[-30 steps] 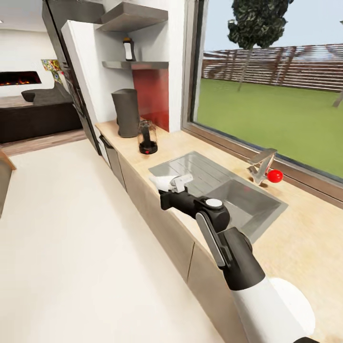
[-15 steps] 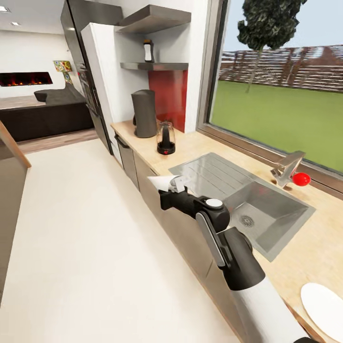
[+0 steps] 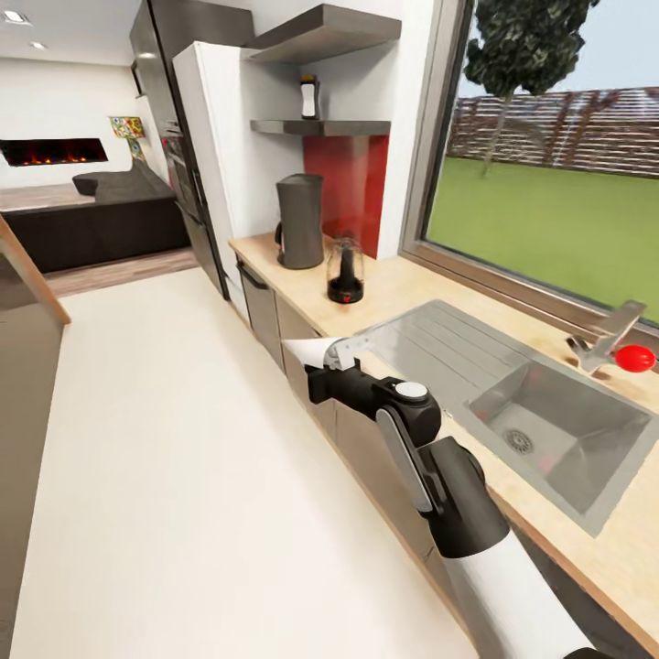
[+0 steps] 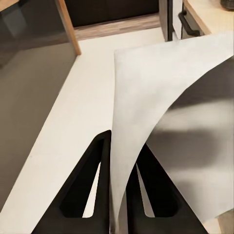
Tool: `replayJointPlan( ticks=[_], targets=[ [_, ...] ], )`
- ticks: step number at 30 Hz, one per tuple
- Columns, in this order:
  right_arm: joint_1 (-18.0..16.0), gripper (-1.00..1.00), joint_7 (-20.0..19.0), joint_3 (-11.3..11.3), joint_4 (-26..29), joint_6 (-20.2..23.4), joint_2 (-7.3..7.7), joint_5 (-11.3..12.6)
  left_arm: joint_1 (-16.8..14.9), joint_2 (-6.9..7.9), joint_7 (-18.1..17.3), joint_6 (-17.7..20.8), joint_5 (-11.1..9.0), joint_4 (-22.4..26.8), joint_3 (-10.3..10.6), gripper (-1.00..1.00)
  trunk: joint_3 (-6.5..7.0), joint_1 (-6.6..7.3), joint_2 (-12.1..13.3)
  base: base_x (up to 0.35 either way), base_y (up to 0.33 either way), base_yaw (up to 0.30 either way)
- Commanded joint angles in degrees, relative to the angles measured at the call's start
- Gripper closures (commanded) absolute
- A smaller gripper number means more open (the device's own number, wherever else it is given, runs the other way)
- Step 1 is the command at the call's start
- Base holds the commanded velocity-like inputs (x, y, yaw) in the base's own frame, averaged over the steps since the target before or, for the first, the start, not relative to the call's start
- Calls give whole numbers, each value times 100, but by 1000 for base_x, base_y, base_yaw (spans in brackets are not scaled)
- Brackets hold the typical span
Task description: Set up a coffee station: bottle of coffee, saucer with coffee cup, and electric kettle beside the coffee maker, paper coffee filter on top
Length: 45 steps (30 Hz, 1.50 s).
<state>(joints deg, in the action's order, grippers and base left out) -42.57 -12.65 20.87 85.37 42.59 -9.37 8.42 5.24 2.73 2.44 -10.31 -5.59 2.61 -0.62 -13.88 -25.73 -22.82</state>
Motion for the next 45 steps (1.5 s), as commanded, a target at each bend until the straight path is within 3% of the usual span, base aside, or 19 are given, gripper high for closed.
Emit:
replayJointPlan(
  ticks=[1,18,26,45],
  targets=[
    [-6,100,8,-4,3,34,-4,61,4,-1,-6,-6,-57,11,0,-100,-9,-6,-10,228,251,201],
    [-4,100,8,-4,6,30,5,63,4,-9,-6,-15,-57,11,-5,-100,67,-6,-10,263,188,243],
    [11,100,4,-4,6,27,5,63,4,-137,-6,-11,-57,11,1,-100,124,-6,-10,38,7,177],
    [19,100,8,-4,6,22,5,63,4,-150,2,3,-65,19,0,-100,288,-6,-10,49,0,50]
  ],
)
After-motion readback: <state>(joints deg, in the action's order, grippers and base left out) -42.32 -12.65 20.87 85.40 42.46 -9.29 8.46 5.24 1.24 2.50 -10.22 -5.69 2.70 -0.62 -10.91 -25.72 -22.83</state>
